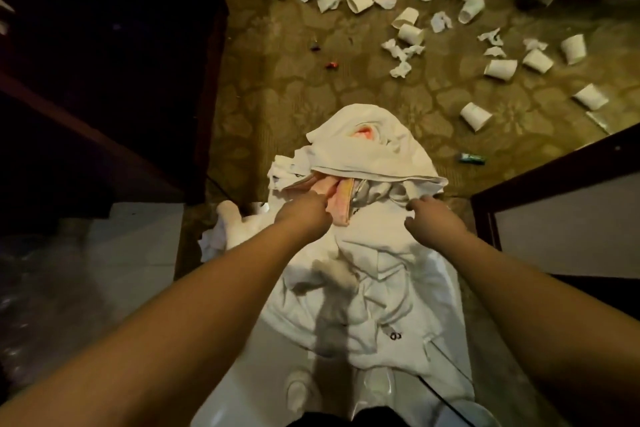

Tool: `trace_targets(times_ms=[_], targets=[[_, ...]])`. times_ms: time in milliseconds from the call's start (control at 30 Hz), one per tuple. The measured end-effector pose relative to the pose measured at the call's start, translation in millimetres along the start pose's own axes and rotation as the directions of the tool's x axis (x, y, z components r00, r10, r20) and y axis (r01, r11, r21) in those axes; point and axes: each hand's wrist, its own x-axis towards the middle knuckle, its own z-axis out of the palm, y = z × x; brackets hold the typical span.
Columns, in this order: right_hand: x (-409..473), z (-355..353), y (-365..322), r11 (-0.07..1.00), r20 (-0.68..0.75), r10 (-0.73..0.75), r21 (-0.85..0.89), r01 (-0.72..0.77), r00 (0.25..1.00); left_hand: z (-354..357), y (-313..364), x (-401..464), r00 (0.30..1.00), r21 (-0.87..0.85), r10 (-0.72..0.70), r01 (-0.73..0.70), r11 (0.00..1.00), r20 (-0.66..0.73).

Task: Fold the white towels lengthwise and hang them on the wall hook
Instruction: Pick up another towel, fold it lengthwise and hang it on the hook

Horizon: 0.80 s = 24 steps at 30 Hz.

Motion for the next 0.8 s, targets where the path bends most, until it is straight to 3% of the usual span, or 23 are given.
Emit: trace_targets(times_ms=[200, 367, 500, 633, 733, 800], targets=[[111.1, 54.4, 15.8, 0.988, -0.181, -0.101, -0.137, 0.076, 0.978, 63.3, -4.6, 111.9, 0.995, 0.146, 0.101, -0.097, 0.984, -0.02], [181.9, 76.5, 27.4, 0.986, -0.261, -0.062, -0.167, 0.018, 0.963, 94.5, -20.1, 171.8, 0.994, 0.057, 0.08, -0.076, 0.995, -0.068], [207.9, 84.6, 35.6, 0.957, -0.325, -0.037, -0.285, -0.06, 0.945, 108.8, -25.9, 185.5, 0.989, -0.035, 0.12, -0.124, 0.992, -0.091], [203.9, 85.4, 32.5, 0.974, -0.296, -0.038, -0.224, -0.031, 0.955, 99.8, -16.2, 172.9, 0.997, -0.125, 0.053, -0.06, 0.99, -0.054], [177.2, 73.4, 15.2, 0.993, -0.25, -0.101, 0.034, 0.113, 0.963, 95.8, -1.0, 157.8, 1.0, -0.4, -0.007, 0.001, 0.917, -0.015], [149.3, 61.1, -2.8, 0.959, -0.218, -0.165, 0.191, 0.208, 0.962, 94.1, 13.4, 145.2, 0.991, -0.683, -0.119, 0.126, 0.719, 0.058]])
